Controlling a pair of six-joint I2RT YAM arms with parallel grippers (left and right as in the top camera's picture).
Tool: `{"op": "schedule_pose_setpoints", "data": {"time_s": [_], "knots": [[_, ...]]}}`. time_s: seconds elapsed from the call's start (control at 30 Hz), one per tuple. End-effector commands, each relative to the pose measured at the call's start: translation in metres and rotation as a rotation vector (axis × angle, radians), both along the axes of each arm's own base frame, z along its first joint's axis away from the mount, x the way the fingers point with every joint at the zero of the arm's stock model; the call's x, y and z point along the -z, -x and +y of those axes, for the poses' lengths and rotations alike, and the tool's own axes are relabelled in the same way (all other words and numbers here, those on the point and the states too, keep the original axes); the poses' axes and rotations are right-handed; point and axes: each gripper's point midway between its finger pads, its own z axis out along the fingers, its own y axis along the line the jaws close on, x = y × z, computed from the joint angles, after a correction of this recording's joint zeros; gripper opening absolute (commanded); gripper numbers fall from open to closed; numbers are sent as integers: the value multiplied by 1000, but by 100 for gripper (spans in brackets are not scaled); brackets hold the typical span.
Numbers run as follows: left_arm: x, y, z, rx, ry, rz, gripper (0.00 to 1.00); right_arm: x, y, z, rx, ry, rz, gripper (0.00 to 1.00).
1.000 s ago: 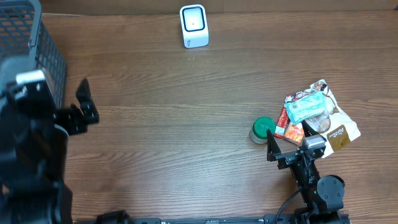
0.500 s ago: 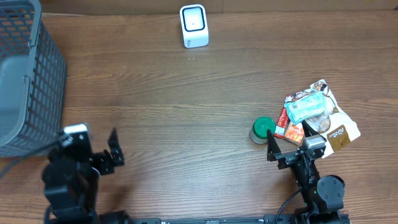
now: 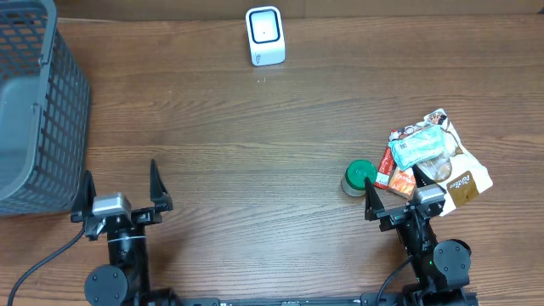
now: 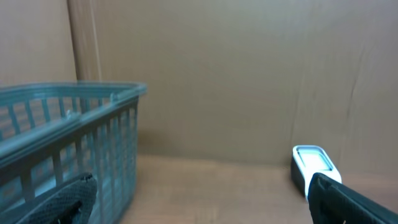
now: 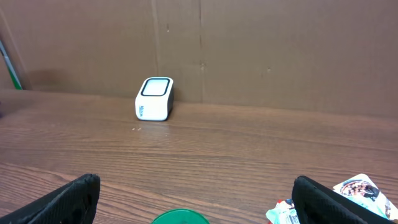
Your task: Scan the item barcode
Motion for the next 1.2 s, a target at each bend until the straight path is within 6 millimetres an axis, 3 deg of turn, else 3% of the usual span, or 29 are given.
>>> {"op": "schedule_pose_setpoints", "data": {"time_s": [0.0, 0.2, 0.43, 0.97, 1.17], "knots": [[-3, 2, -1, -2, -14, -97, 99, 2, 0, 0, 0, 4, -4, 100], [-2, 5, -2, 4, -22, -176, 100, 2, 0, 0, 0, 4, -4, 100], [11, 1, -3, 10, -19, -153, 100, 2, 0, 0, 0, 4, -4, 100], [117, -15, -11, 48, 16, 236, 100, 2, 0, 0, 0, 4, -4, 100], [116, -15, -12, 51, 15, 234, 100, 2, 0, 0, 0, 4, -4, 100]]}}
